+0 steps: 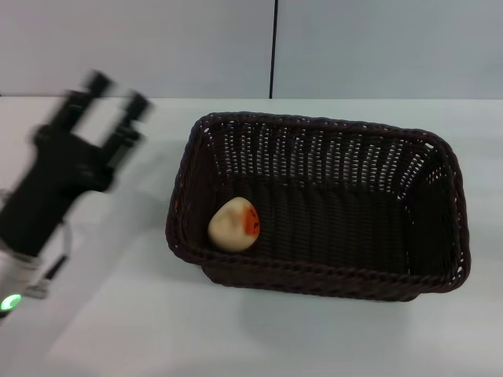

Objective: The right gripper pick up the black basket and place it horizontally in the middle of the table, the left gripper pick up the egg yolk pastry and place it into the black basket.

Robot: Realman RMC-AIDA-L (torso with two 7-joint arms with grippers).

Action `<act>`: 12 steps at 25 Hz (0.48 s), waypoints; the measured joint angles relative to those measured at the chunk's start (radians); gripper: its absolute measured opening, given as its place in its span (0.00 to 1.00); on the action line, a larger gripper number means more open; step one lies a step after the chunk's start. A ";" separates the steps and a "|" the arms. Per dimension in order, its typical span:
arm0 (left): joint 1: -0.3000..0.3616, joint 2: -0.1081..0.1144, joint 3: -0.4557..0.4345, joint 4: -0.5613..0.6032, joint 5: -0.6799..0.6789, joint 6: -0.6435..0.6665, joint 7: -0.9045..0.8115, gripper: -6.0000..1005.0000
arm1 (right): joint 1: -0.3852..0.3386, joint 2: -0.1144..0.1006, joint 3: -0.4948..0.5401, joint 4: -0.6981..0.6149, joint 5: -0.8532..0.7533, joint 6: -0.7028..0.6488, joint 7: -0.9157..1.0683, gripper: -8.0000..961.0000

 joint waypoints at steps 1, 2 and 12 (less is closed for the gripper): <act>0.021 -0.001 -0.042 -0.002 0.000 0.009 0.020 0.58 | -0.001 0.000 0.023 0.008 0.008 0.000 -0.018 0.46; 0.044 -0.001 -0.087 -0.005 0.000 0.017 0.040 0.60 | -0.001 0.000 0.023 0.008 0.008 0.000 -0.018 0.46; 0.195 -0.001 -0.364 -0.048 0.000 0.030 0.095 0.46 | -0.001 0.012 0.125 0.024 0.009 0.000 -0.045 0.46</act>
